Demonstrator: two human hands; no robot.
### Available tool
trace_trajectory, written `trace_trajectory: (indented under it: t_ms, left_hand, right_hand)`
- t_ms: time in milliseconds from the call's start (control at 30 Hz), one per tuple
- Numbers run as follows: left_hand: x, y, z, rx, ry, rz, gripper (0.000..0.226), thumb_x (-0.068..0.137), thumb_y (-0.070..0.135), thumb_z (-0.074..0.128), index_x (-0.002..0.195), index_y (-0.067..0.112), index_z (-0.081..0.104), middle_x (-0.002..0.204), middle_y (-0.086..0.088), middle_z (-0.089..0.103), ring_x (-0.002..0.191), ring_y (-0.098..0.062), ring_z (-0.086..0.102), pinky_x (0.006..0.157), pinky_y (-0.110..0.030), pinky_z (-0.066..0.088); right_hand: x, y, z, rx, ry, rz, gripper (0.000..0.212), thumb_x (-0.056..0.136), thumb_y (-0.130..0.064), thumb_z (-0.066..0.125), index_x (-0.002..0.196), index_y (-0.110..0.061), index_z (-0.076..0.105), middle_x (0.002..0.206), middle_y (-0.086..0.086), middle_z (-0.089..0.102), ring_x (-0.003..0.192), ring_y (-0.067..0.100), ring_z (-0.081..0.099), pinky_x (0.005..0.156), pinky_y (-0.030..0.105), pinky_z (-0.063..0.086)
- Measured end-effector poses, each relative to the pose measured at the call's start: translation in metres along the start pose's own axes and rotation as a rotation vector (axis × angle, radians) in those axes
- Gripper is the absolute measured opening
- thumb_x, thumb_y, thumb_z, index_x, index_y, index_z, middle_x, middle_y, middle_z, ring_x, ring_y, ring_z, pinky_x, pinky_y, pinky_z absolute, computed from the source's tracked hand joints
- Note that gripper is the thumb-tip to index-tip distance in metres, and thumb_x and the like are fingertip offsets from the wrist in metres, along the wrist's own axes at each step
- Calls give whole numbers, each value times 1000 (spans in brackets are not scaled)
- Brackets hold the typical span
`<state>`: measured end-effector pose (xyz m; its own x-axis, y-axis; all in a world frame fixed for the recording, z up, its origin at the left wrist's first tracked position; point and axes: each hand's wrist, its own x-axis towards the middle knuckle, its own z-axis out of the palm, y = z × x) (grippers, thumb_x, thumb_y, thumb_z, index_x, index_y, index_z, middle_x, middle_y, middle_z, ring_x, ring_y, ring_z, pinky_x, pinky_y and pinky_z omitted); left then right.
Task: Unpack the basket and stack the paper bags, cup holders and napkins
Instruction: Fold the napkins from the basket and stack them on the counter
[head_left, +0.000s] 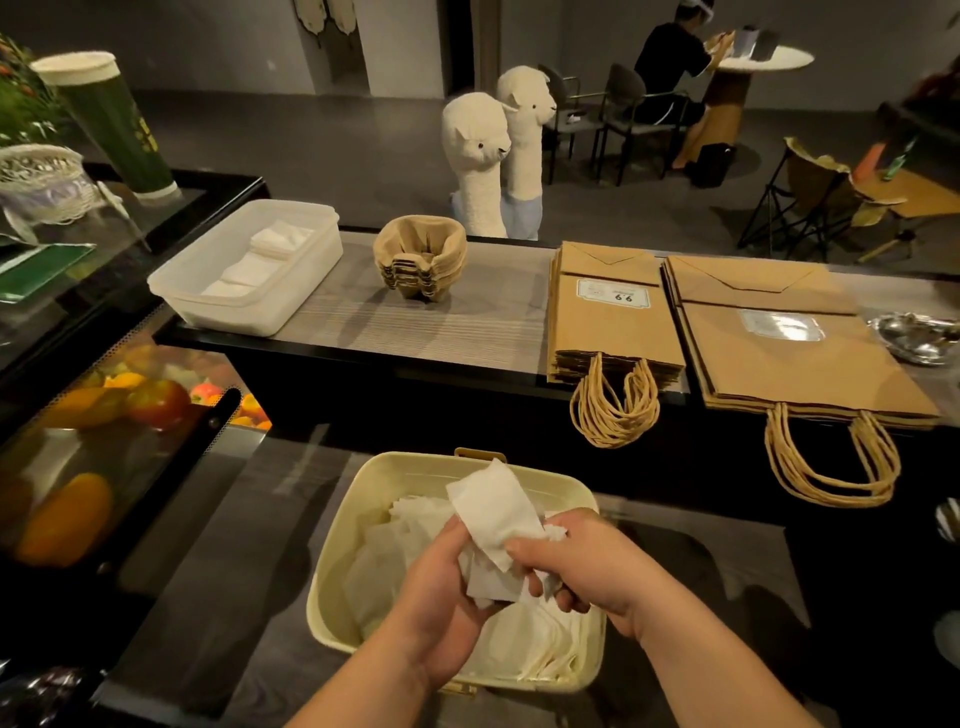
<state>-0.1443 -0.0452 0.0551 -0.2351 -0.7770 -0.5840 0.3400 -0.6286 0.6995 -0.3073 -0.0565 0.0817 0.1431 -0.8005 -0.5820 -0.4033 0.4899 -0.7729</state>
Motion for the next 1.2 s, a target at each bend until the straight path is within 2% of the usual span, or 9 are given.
trace_trajectory:
  t_ms: [100, 267, 333, 467, 600, 767, 867, 1067, 1200]
  left_hand:
    - [3, -1, 2, -70, -6, 16, 54, 99, 43, 45, 133, 6, 65, 128, -21, 70, 116, -37, 68, 102, -47, 53]
    - [1, 0, 7, -156, -82, 63, 50, 103, 35, 39, 118, 2, 74, 117, -25, 73, 91, -34, 76, 68, -37, 63]
    - [3, 0, 7, -185, -111, 71, 50, 100, 35, 42, 111, 2, 78, 115, -26, 73, 90, -35, 76, 67, -37, 63]
    - [7, -1, 4, -204, -100, 50, 53, 94, 32, 49, 135, 1, 62, 131, -26, 66, 111, -38, 69, 81, -40, 62]
    - [10, -7, 1, -236, -64, 12, 49, 98, 28, 46, 140, 5, 59, 134, -24, 65, 122, -41, 64, 92, -44, 56]
    - [5, -3, -3, -330, -80, -36, 51, 105, 35, 40, 125, 0, 71, 128, -25, 68, 105, -37, 72, 96, -46, 50]
    - [8, -4, -10, -366, -75, -39, 43, 101, 28, 46, 133, 8, 67, 132, -23, 67, 112, -38, 66, 98, -49, 48]
    - [12, -13, -6, -155, -51, -45, 47, 87, -2, 59, 130, 16, 64, 120, -19, 73, 100, -36, 67, 76, -44, 58]
    - [17, -17, -8, -147, -10, -75, 38, 87, 4, 65, 124, 6, 62, 115, -20, 72, 102, -37, 64, 74, -44, 58]
  right_hand:
    - [-2, 3, 0, -42, 68, -17, 30, 90, -47, 71, 95, -18, 69, 74, -2, 71, 57, 8, 55, 54, 21, 45]
    - [-2, 14, 9, 230, 191, -15, 32, 84, -37, 80, 89, -7, 71, 75, 3, 72, 55, 11, 53, 55, 25, 44]
    - [1, 19, 17, 427, 245, 6, 28, 82, -27, 83, 91, -4, 71, 72, 4, 70, 54, 13, 53, 52, 26, 42]
    - [3, 19, 29, 681, 296, 16, 20, 81, -14, 83, 94, -4, 71, 79, 8, 70, 55, 14, 53, 49, 24, 41]
    - [6, 15, 37, 716, 391, -4, 20, 82, -15, 83, 99, -17, 72, 97, 14, 70, 65, 18, 50, 58, 28, 45]
    - [4, 7, 36, 664, 428, -143, 11, 85, -11, 79, 89, -12, 69, 77, 6, 63, 65, 14, 52, 57, 25, 45]
    - [-1, -1, 23, 620, 399, -243, 12, 89, -8, 72, 82, -11, 63, 69, 2, 58, 59, 13, 49, 54, 25, 42]
    - [-4, -17, -3, 669, 395, -343, 6, 91, -8, 69, 91, -10, 64, 75, 6, 60, 59, 13, 52, 55, 29, 44]
    - [-8, -14, -19, 578, 518, -438, 7, 90, -9, 71, 90, -11, 65, 75, 0, 62, 59, 10, 53, 55, 24, 48]
